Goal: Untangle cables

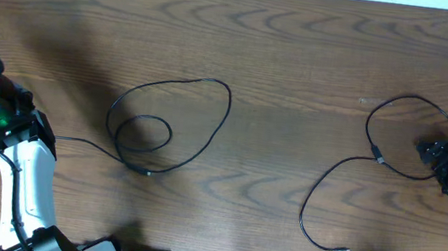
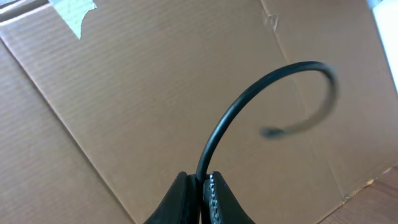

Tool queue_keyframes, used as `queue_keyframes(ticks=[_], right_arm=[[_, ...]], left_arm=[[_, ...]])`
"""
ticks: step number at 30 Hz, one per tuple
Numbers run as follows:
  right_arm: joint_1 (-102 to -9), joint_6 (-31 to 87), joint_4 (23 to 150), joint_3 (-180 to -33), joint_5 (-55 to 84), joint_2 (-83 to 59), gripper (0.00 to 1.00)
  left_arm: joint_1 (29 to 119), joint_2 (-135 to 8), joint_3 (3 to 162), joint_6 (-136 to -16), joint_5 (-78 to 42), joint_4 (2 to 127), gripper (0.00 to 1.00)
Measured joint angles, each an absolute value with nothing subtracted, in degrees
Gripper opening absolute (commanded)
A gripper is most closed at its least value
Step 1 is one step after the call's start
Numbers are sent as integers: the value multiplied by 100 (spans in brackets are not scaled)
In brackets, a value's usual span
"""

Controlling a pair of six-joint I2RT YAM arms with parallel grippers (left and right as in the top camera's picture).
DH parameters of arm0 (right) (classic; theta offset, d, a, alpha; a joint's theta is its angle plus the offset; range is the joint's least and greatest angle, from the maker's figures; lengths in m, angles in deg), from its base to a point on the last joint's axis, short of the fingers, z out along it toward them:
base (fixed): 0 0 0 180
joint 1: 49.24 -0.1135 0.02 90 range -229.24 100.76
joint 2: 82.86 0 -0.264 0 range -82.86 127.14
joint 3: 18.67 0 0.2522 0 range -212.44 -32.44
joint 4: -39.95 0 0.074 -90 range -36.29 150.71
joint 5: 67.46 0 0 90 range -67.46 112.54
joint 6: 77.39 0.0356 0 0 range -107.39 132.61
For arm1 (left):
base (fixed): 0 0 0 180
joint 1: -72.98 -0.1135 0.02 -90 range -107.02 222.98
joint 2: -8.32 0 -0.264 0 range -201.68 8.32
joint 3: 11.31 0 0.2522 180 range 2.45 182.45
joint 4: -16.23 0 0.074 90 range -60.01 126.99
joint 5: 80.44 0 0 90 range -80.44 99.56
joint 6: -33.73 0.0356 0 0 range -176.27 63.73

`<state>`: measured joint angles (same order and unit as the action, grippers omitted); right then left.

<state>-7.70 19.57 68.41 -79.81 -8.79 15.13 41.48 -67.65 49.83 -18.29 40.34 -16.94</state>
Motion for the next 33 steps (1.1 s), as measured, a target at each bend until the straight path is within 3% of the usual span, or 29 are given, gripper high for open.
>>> queue_keyframes(ticks=[7, 14, 19, 33], right_arm=[[-770, 1957, 6843, -7981, -879, 1513, 99], [-770, 1960, 6850, -7981, -879, 1513, 99], [-770, 1960, 6878, -7981, -881, 1513, 99], [-770, 1957, 6906, -7985, -897, 1513, 99]], left_arm=[[4220, -6804, 4985, -2015, 3378, -1646, 7], [4720, -6845, 4996, -3455, 2773, -923, 7], [5262, -6845, 4996, -4474, 1693, -529, 8], [6899, -6885, 5048, -5353, -1277, 2113, 8]])
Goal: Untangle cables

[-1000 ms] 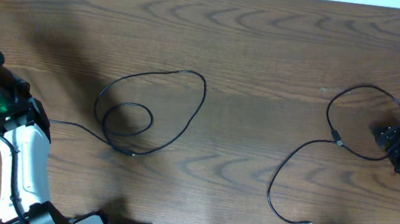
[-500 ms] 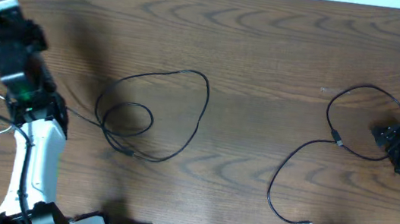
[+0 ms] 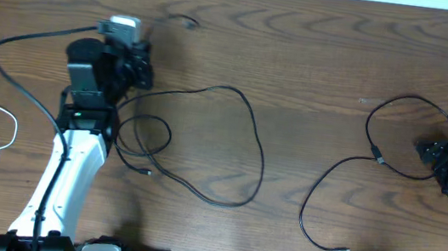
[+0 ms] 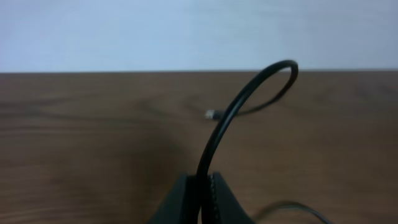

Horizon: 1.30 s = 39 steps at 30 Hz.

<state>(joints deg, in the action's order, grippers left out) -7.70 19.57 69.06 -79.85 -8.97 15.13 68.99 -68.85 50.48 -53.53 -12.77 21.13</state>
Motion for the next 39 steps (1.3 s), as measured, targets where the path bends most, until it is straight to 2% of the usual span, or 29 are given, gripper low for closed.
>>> queue_keyframes(ticks=[7, 16, 24, 32, 39], right_arm=[[-770, 1957, 6909, -7985, -901, 1513, 99], [-770, 1957, 6917, -7985, -901, 1513, 99], [-770, 1957, 6917, -7985, -903, 1513, 99], [-770, 1957, 6917, -7985, -903, 1513, 99], [-770, 1955, 6922, -7985, -903, 1513, 99]], left_arm=[[7481, -7204, 5072, -5184, -1677, 3269, 7], [7542, -7628, 5077, -4585, -1686, 4310, 8], [7546, -7683, 5079, -4559, -1026, 5105, 8], [7546, -7683, 5081, -4660, 222, 5813, 8], [7546, -7683, 5081, -4653, 565, 6559, 8]])
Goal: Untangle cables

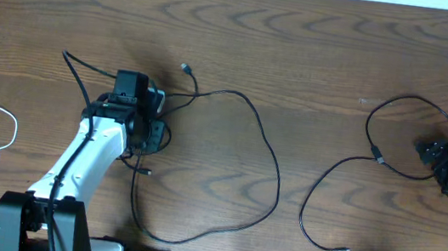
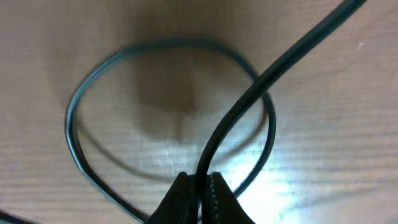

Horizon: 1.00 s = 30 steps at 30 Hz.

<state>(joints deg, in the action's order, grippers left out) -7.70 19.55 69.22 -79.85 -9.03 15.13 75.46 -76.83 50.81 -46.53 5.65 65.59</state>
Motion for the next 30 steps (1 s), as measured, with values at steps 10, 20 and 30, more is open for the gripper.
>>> queue_keyframes(ticks=[10, 20, 30], right_arm=[[-770, 1957, 6911, -7985, -903, 1513, 99], [-770, 1957, 6854, -7983, -901, 1513, 99], [-770, 1957, 6819, -7983, -894, 1513, 99]], left_arm=[[7553, -7683, 5081, -4389, 4, 6904, 24], [7584, -7683, 5072, -4229, -108, 6957, 62], [7584, -7685, 4871, -4063, 122, 6828, 68]])
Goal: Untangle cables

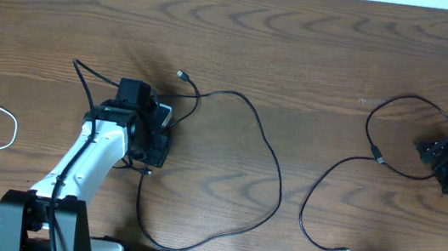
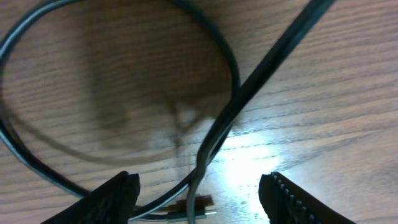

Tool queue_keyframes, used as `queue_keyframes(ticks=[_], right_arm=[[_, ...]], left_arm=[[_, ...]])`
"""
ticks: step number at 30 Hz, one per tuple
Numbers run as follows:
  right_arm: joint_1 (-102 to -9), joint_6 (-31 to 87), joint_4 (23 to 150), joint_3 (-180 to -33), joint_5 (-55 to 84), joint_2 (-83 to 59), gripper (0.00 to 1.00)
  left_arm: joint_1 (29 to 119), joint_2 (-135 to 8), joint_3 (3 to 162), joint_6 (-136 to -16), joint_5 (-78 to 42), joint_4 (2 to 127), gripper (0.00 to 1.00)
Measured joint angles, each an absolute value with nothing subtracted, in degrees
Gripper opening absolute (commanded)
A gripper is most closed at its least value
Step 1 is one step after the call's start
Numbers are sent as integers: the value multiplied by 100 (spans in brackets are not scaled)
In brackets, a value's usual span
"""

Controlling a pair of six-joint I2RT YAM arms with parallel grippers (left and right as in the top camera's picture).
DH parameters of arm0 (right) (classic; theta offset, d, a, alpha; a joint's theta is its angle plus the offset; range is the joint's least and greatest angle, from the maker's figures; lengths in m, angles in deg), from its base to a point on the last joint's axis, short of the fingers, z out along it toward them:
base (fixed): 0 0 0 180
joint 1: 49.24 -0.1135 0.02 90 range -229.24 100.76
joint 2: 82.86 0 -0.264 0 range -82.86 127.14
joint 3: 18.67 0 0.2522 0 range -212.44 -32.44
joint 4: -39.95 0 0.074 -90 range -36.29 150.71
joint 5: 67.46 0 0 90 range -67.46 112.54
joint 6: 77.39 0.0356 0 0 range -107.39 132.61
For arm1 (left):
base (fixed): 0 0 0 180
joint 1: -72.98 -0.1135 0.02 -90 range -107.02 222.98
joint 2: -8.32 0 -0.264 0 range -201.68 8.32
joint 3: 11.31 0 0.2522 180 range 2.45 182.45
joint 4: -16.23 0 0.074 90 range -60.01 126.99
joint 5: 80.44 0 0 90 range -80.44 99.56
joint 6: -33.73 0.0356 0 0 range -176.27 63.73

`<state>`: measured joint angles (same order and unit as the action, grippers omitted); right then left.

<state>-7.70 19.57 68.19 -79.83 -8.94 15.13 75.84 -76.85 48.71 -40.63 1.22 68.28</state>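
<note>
A long black cable (image 1: 278, 188) sweeps in a wide loop across the table's middle, its plug (image 1: 181, 75) lying near my left arm. My left gripper (image 1: 156, 139) hovers low over a small coil of that cable. In the left wrist view the left gripper (image 2: 205, 196) is open wide. The cable (image 2: 273, 56) runs loose between its fingers (image 2: 115, 196) and a connector (image 2: 199, 205) lies on the wood below. A second black cable (image 1: 307, 206) curls at the right. My right gripper (image 1: 436, 154) sits at that cable's far loop, its jaws too small to read.
A coiled white cable (image 1: 14, 130) lies at the left edge of the wooden table (image 1: 320, 43). The arm bases line the front edge.
My left gripper was shut on the black cable above the small coil. Now it is open and the cable lies free between its fingers. The right arm has not moved.
First my left gripper was at the far left edge, shut on the black cable's end. Then it was at the back left of the table with the cable trailing. Later it was over the small coil, still shut. Now it is open there.
</note>
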Motion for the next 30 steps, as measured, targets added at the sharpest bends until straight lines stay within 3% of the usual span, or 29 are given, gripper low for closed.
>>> queue_keyframes(ticks=[9, 11, 12, 13, 18, 20, 30], right_arm=[[-770, 1957, 6819, -7983, -897, 1513, 99], [-770, 1957, 6819, -7983, -897, 1513, 99], [-770, 1957, 6819, -7983, -897, 1513, 99], [-770, 1957, 6819, -7983, -897, 1513, 99], [-770, 1957, 6819, -7983, -897, 1513, 99], [-770, 1957, 6819, -7983, -897, 1513, 99], [-770, 1957, 6819, -7983, -897, 1513, 99]], left_arm=[[7584, -7752, 4648, -3844, 244, 6679, 66], [7584, -7899, 4633, -3834, 246, 6618, 54], [7584, -7989, 4633, -3801, 244, 6583, 41], [7584, -8157, 4626, -3816, 244, 6537, 36], [7584, -8229, 4624, -3805, 281, 6397, 20], [7588, -8229, 4624, -3816, 279, 6379, 9], [7590, -8264, 4716, -4000, 242, 6279, 8]])
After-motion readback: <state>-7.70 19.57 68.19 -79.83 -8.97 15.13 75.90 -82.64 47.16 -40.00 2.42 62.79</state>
